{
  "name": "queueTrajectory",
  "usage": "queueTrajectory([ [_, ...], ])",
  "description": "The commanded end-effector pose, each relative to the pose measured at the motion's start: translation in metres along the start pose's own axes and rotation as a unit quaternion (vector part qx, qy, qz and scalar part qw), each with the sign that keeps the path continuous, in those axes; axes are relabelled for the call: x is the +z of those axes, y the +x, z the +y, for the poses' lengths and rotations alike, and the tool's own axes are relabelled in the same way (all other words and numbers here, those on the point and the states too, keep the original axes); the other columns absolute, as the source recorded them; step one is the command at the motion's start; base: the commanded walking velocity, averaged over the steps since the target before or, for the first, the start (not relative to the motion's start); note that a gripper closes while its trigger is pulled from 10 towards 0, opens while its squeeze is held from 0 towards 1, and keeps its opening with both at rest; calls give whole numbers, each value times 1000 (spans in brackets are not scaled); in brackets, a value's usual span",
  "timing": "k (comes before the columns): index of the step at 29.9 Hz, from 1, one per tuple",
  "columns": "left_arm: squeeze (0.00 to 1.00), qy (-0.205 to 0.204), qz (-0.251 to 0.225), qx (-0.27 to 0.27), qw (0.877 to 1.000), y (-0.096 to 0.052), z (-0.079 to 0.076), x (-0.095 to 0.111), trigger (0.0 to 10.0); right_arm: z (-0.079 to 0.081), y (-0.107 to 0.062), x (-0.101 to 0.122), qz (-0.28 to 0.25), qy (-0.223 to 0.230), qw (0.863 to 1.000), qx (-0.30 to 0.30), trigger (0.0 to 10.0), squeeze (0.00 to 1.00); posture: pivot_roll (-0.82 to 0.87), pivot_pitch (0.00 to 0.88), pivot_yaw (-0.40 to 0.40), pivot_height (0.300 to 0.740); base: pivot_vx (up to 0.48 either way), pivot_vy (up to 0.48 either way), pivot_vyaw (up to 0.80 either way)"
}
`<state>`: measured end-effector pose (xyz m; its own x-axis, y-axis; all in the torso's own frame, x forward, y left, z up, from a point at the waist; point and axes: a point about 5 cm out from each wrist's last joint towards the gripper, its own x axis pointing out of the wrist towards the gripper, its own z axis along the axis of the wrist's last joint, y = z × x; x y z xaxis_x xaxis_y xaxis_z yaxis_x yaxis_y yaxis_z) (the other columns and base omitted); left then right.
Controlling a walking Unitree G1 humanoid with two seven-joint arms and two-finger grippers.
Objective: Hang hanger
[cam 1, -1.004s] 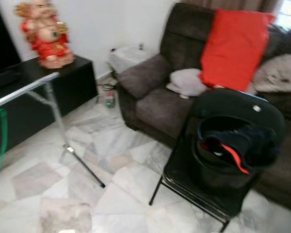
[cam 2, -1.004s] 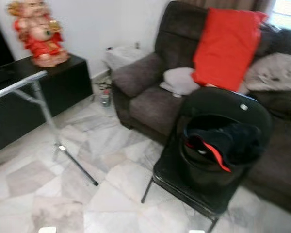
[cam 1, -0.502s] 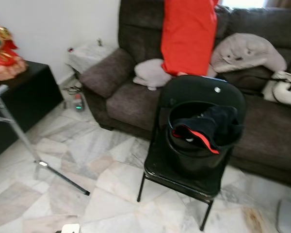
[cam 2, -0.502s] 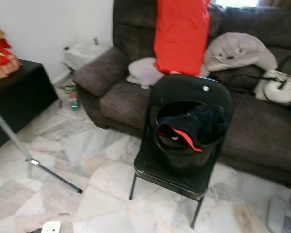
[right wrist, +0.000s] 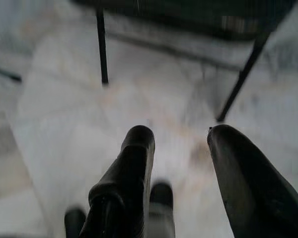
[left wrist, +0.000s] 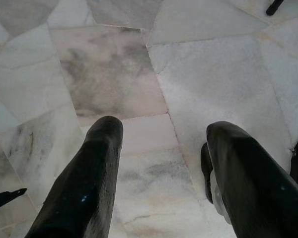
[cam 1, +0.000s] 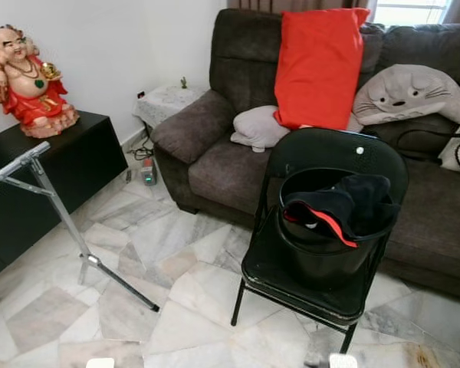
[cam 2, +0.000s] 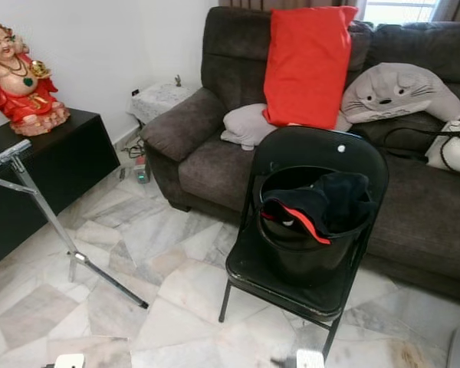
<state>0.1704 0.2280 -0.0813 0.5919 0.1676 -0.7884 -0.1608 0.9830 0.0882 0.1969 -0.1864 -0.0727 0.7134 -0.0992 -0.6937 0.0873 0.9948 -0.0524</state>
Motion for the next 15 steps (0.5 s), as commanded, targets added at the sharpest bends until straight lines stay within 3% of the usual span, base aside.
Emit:
queueTrajectory([
  [1,0,-1,6,5,1000,-2,6,-5,10000,1,2,20,-60,18,998,-16,10000,0,-55,0,110,740,0,0,0],
  [2,0,1,9,2,1000,-2,4,-9,10000,-1,3,32,-99,21,995,-23,10000,0,-62,0,104,740,0,0,0],
  [8,0,4,16,-3,1000,-4,0,-16,10000,-6,0,49,-165,11,986,-27,10000,0,-66,0,83,740,0,0,0],
  [9,0,1,20,-5,1000,-5,-4,-21,10000,-10,-6,64,-229,-2,973,-23,10000,0,-70,0,61,740,0,0,0],
  [11,0,0,22,-6,1000,-6,-5,-24,10000,-12,-8,68,-248,-8,969,-21,10000,0,-73,0,58,740,0,0,0],
  [12,0,0,27,-10,1000,-7,-8,-28,10000,-20,-17,77,-294,-12,955,-27,10000,0,-89,0,44,740,0,0,0],
  [15,0,6,30,-22,999,-9,-12,-33,10000,-29,-31,91,-347,-12,937,-36,10000,0,-94,0,36,740,0,0,0],
])
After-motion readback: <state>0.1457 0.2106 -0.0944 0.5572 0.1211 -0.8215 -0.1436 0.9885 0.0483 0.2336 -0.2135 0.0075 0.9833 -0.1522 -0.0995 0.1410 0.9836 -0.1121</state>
